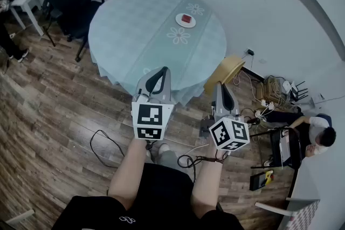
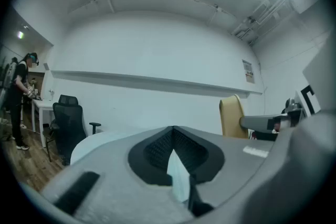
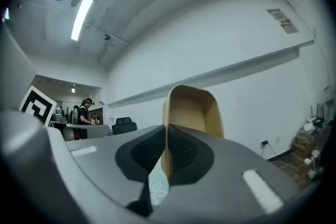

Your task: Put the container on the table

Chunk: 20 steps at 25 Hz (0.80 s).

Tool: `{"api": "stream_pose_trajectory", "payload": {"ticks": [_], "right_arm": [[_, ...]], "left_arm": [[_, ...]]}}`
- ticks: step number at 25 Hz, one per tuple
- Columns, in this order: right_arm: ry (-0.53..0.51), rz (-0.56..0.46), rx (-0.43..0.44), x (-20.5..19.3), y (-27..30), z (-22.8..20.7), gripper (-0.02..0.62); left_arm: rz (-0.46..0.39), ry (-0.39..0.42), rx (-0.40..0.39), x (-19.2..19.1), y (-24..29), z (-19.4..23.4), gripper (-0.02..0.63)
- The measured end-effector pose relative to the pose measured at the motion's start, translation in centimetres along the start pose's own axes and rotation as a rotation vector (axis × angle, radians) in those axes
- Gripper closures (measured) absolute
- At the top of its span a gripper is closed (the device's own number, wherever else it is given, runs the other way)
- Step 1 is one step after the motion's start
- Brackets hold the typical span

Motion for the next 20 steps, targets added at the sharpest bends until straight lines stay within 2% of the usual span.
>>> {"api": "stream_pose_trajectory", "payload": {"ticks": [13,20], "right_arm": [[-0.028,0.015,-0.061,1.3,-1.1,-1.7,0.571],[-0.044,0.044,-0.015,0.9,1.0,-1.5,0.569]], "left_arm": [[0.000,-0.078,0.016,0.0,0.5,1.6,0.604],[0.022,-0.133,0.067,-0.6,1.8,3.7,0.604]]}}
Point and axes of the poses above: the fingertips, and each gripper's own axes: y forward along the fingers, z to its left, x out of its top, the point moved 8 cm from there along -y, backward along the fingers, and after that the axes turned 15 degrees about -y, right-handed, at the moved point
